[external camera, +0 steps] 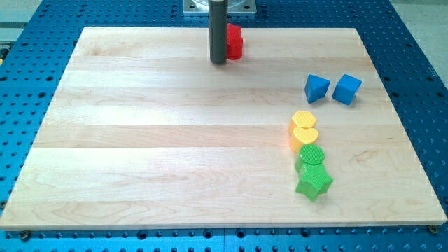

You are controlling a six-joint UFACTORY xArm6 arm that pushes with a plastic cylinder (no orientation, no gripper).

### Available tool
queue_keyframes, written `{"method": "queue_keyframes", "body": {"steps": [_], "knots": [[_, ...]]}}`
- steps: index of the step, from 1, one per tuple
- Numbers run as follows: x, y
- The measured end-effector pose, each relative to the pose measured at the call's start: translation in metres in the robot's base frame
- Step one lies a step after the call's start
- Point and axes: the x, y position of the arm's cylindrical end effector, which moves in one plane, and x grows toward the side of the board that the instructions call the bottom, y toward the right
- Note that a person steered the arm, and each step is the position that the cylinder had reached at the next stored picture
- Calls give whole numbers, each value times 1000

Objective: Move the blue cube below the red circle

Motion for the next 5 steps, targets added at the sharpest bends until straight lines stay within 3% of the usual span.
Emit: {"method": "queue_keyframes", "body": {"steps": [1, 2, 3, 4, 5], "knots": [[9, 114], [-41, 241], [18, 347], [57, 311], [50, 186]]}}
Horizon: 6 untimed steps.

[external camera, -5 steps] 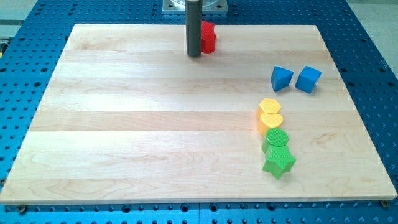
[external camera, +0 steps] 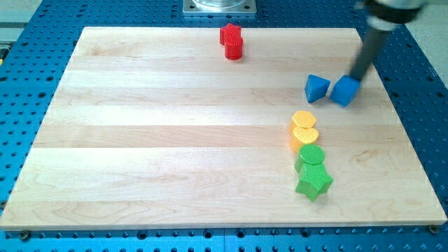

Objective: Move the blue cube below the red circle

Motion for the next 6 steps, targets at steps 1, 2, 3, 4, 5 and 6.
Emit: {"method": "queue_keyframes", "body": {"steps": [1, 2, 3, 4, 5, 6], "knots": [[3, 59], [66, 122], [121, 38], [43, -5], [18, -98], [-10, -93]]}}
